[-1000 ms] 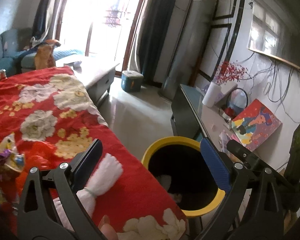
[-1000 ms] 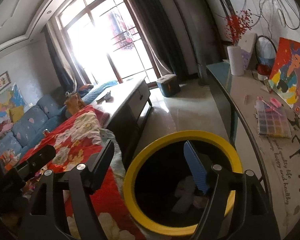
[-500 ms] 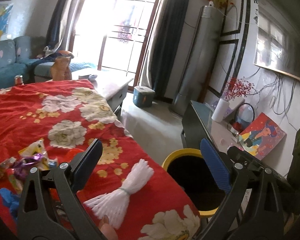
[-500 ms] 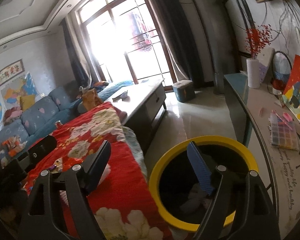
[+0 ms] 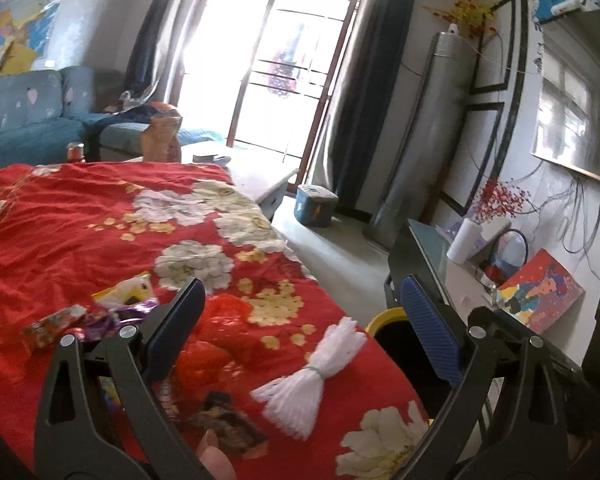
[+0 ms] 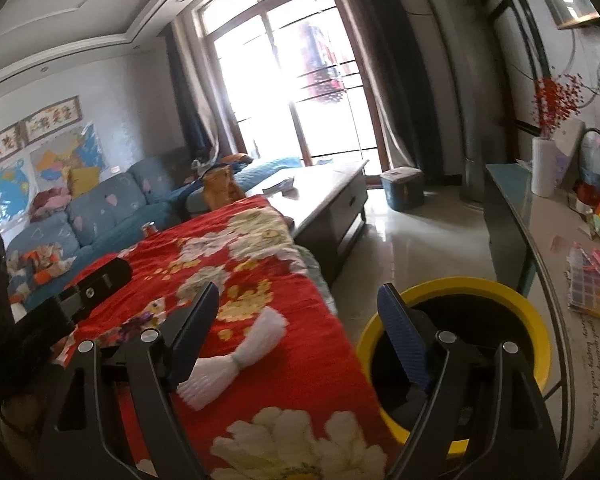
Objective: Collect trash
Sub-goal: 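Move the right gripper back over the candy wrappers on the bedspread, then close the right gripper on the red snack wrapper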
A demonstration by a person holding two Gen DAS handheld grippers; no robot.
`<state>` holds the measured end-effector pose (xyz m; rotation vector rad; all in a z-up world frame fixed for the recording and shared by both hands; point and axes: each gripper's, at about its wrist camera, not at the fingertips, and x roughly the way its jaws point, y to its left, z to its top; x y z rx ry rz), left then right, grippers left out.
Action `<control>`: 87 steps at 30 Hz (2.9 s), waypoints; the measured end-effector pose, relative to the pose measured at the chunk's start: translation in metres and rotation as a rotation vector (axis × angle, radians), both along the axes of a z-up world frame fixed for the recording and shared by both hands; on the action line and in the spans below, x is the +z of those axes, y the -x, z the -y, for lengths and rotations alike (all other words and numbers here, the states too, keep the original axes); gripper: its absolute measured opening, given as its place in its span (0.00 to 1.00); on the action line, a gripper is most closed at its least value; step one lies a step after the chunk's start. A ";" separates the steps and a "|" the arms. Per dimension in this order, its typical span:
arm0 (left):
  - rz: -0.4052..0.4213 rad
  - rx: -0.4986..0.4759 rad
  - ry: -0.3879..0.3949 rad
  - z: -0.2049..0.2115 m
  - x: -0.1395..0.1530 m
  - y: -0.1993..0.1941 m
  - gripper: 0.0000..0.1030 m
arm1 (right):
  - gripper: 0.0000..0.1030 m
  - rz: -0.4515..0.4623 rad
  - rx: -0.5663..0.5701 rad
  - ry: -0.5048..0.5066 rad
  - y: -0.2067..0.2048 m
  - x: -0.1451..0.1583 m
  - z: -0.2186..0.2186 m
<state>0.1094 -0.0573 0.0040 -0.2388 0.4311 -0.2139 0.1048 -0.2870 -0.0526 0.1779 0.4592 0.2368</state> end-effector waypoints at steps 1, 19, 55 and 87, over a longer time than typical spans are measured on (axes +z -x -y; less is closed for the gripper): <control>0.000 0.008 0.001 -0.003 0.000 0.001 0.87 | 0.76 -0.001 0.016 0.003 0.000 0.000 -0.005; -0.006 0.162 0.003 -0.078 0.002 0.016 0.87 | 0.76 -0.029 0.230 0.073 0.009 -0.010 -0.087; -0.355 0.239 0.042 -0.228 -0.084 -0.016 0.63 | 0.46 -0.228 0.429 0.171 -0.008 -0.055 -0.160; -0.293 0.132 0.169 -0.211 -0.064 -0.008 0.07 | 0.10 -0.197 0.476 0.154 0.010 -0.051 -0.157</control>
